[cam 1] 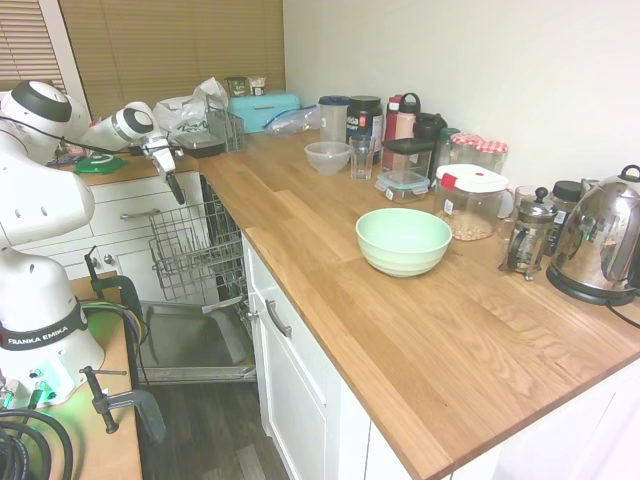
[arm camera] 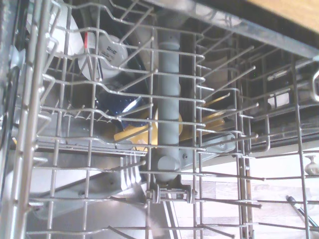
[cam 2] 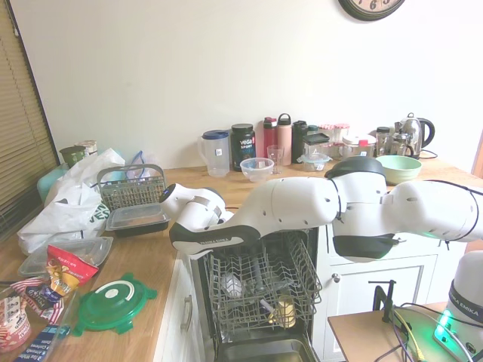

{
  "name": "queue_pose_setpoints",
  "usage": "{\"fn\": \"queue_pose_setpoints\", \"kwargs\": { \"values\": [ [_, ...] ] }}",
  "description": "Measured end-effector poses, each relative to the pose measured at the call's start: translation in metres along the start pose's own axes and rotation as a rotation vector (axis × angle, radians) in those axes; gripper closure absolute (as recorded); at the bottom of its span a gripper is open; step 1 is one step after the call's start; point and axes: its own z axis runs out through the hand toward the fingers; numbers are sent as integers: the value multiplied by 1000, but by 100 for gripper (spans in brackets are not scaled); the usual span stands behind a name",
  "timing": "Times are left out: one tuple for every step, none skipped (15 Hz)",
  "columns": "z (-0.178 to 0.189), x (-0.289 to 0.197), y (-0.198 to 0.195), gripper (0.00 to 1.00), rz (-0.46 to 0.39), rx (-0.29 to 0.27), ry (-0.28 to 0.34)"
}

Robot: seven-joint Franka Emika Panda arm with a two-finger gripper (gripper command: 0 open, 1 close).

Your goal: Put the fork in the dishwasher

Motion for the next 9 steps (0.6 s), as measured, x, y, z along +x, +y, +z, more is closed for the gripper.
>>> {"fn": "queue_pose_setpoints", "kwargs": {
  "values": [
    [-3, 2, 0, 0, 1, 7, 2],
    [-9, 5, 0, 0, 2, 19, 9],
    [-20, 6, 2, 0, 5, 41, 15],
    [-35, 11, 7, 0, 15, 69, 20],
    [-54, 19, 16, 0, 30, 97, 22],
    [-75, 29, 28, 0, 45, 121, 19],
    [-97, 43, 42, 0, 60, 145, 11],
    [-116, 59, 56, 0, 76, 167, 0],
    [-133, 77, 68, 0, 92, 191, -13]
  ]
}}
